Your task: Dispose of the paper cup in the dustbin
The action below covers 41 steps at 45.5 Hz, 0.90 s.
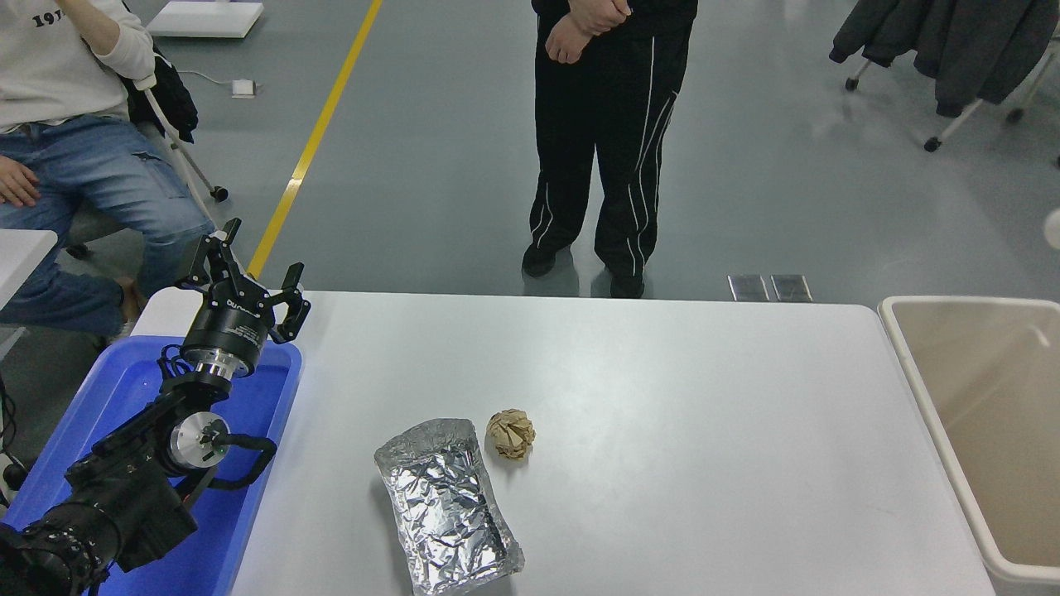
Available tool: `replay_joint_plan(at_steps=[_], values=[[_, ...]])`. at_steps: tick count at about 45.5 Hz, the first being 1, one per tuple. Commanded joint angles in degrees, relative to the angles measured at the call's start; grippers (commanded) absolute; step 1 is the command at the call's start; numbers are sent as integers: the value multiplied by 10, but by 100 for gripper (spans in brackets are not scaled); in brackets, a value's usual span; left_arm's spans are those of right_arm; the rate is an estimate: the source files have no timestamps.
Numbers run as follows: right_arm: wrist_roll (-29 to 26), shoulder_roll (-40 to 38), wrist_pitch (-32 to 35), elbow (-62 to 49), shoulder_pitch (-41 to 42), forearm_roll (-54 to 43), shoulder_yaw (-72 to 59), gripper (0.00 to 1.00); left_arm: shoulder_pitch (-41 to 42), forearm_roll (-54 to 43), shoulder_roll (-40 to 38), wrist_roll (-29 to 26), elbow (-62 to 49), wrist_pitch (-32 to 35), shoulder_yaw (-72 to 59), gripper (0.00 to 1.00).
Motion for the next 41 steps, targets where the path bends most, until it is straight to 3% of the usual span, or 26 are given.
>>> replay_joint_plan(at_steps=[1,17,35,39,41], values=[[0,40,-60,-10,-75,1,5,0,0,0,0,0,0,0,0,100],[-1,117,-94,-7,-135,42,5,0,0,0,0,0,0,0,1,100],[0,121,-94,-8,-132,42,4,0,0,0,0,0,0,0,0,100],[1,120,-101,-9,-130,42,0,65,0,0,0,0,0,0,1,100],[1,120,-110,-8,-130,42,-2,85,0,0,0,0,0,0,0,100]])
